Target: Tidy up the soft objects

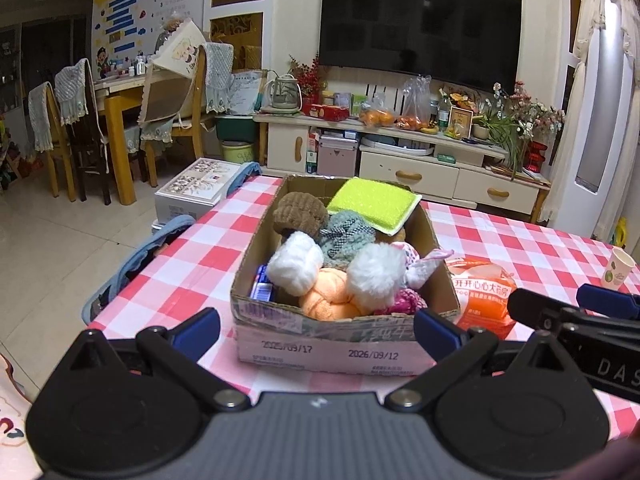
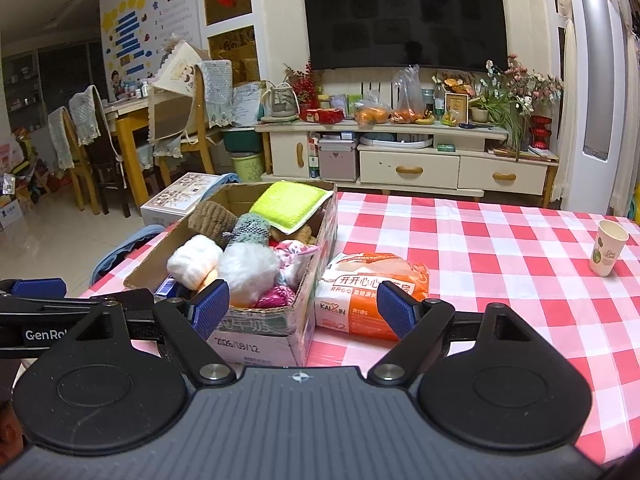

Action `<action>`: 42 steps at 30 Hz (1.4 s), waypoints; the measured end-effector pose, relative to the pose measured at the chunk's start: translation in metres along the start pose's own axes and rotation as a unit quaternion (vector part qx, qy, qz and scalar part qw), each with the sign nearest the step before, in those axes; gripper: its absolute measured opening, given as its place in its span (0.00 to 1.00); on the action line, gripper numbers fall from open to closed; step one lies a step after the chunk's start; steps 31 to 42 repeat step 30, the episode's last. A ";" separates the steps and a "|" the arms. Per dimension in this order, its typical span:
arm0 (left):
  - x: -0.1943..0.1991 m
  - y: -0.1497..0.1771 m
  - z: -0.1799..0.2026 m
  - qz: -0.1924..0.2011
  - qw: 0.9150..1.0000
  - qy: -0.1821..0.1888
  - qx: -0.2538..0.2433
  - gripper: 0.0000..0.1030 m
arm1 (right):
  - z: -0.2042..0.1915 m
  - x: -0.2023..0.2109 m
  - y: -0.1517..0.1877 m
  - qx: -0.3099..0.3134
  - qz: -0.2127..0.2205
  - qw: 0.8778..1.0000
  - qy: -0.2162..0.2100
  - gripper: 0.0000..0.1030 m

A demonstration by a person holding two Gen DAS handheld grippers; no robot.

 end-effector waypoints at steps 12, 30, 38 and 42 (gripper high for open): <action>0.005 0.005 -0.004 0.007 1.000 0.000 0.004 0.99 | 0.004 -0.005 0.002 0.010 0.012 1.000 0.005 0.98; -0.009 0.007 0.007 -0.005 1.000 0.000 -0.007 0.99 | 0.013 -0.004 0.013 -0.004 0.010 1.000 -0.002 0.98; -0.009 0.007 0.007 -0.005 1.000 0.000 -0.007 0.99 | 0.013 -0.004 0.013 -0.004 0.010 1.000 -0.002 0.98; -0.009 0.007 0.007 -0.005 1.000 0.000 -0.007 0.99 | 0.013 -0.004 0.013 -0.004 0.010 1.000 -0.002 0.98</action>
Point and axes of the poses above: each gripper's, at about its wrist camera, not at the fingertips, and x roughly against the way its jaws point, z to its right, y to its underside, the point moved 4 cm from there along -x, roughly the way its jaws point, and after that the axes turned 12 degrees about -z, right-handed, at the moved point
